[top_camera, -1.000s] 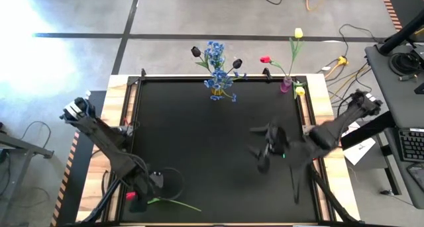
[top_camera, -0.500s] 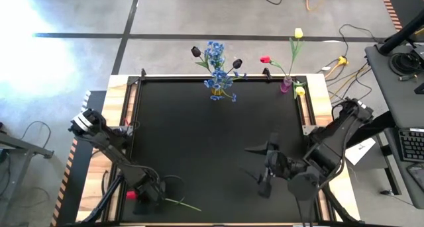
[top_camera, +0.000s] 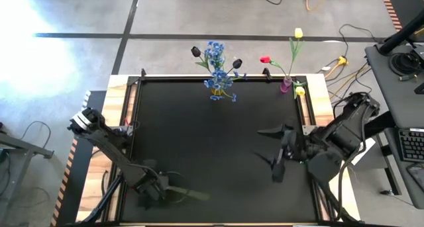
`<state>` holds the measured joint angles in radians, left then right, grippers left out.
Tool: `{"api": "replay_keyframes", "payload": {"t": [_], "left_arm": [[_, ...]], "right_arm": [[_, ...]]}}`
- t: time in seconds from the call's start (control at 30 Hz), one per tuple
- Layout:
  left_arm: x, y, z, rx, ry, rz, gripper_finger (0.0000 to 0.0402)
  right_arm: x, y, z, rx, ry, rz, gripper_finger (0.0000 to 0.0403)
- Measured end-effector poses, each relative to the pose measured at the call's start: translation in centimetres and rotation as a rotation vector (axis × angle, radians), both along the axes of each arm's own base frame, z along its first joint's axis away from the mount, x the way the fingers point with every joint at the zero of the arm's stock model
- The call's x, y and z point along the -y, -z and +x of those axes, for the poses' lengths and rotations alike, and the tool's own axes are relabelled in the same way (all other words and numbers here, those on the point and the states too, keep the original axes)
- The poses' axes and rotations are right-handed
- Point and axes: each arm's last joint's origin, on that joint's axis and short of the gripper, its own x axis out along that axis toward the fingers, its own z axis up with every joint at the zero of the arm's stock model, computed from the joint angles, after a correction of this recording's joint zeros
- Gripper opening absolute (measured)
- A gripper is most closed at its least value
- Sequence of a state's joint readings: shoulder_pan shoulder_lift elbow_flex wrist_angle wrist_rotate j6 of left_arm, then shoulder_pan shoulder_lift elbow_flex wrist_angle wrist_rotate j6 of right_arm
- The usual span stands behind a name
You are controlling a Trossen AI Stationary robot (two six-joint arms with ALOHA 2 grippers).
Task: Sort flowers into vase by color
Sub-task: Put the red flower into the pink vase
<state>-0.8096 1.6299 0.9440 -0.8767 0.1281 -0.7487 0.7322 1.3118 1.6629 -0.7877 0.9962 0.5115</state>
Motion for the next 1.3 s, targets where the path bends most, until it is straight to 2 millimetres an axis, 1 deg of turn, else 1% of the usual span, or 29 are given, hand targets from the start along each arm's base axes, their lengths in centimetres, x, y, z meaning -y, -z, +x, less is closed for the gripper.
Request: {"api": "replay_keyframes", "payload": {"t": [0.07, 0.17, 0.27, 0.4, 0.47, 0.53, 0.63, 0.73, 0.83, 0.93, 1.0, 1.1, 1.2, 1.3], "left_arm": [[-0.4, -2.1, 0.6, 0.126, 0.007, 0.118, 0.0002], [-1.6, -5.1, 1.3, 0.308, 0.043, 0.397, 0.0001], [-2.4, -7.7, 2.7, 0.479, 0.147, 0.644, 0.0000], [-2.7, -9.8, 5.5, 0.651, 0.312, 0.955, 0.0000], [-2.9, -10.6, 7.2, 0.694, 0.384, 1.105, 0.0000], [-3.1, -11.1, 8.8, 0.695, 0.453, 1.211, 0.0000], [-3.1, -11.8, 11.0, 0.709, 0.529, 1.246, 0.0000], [-2.8, -12.4, 12.5, 0.756, 0.618, 1.241, 0.0000], [-2.2, -13.5, 13.5, 0.835, 0.681, 1.260, 0.0000], [-1.8, -14.4, 13.9, 0.862, 0.728, 1.304, 0.0000], [-1.8, -14.8, 14.0, 0.869, 0.757, 1.325, 0.0000], [-1.7, -15.3, 14.1, 0.862, 0.791, 1.357, 0.0000], [-1.6, -15.8, 14.2, 0.872, 0.803, 1.384, 0.0000], [-1.5, -16.4, 14.3, 0.893, 0.801, 1.413, 0.0000]], "right_arm": [[0.5, -0.1, -0.3, -0.002, 0.006, -0.001, 0.0286], [0.9, 0.3, -0.4, -0.028, 0.022, -0.005, 0.0286], [1.5, 1.3, 0.0, -0.071, 0.035, 0.097, 0.0286], [2.8, 3.0, 0.9, -0.195, 0.049, 0.346, 0.0286], [3.2, 3.9, 1.6, -0.277, 0.041, 0.447, 0.0286], [3.4, 4.5, 2.4, -0.339, 0.023, 0.527, 0.0286], [4.5, 4.9, 3.7, -0.402, -0.003, 0.640, 0.0286], [6.3, 5.4, 4.9, -0.461, -0.006, 0.742, 0.0286], [8.3, 5.8, 6.4, -0.503, -0.031, 0.825, 0.0286], [9.6, 6.0, 8.2, -0.484, -0.129, 0.908, 0.0285], [9.7, 6.1, 9.5, -0.451, -0.201, 0.951, 0.0282], [9.3, 6.0, 11.4, -0.376, -0.315, 1.010, 0.0270], [8.9, 6.2, 12.7, -0.330, -0.351, 1.062, 0.0252], [8.3, 7.0, 13.4, -0.351, -0.344, 1.081, 0.0232]]}}
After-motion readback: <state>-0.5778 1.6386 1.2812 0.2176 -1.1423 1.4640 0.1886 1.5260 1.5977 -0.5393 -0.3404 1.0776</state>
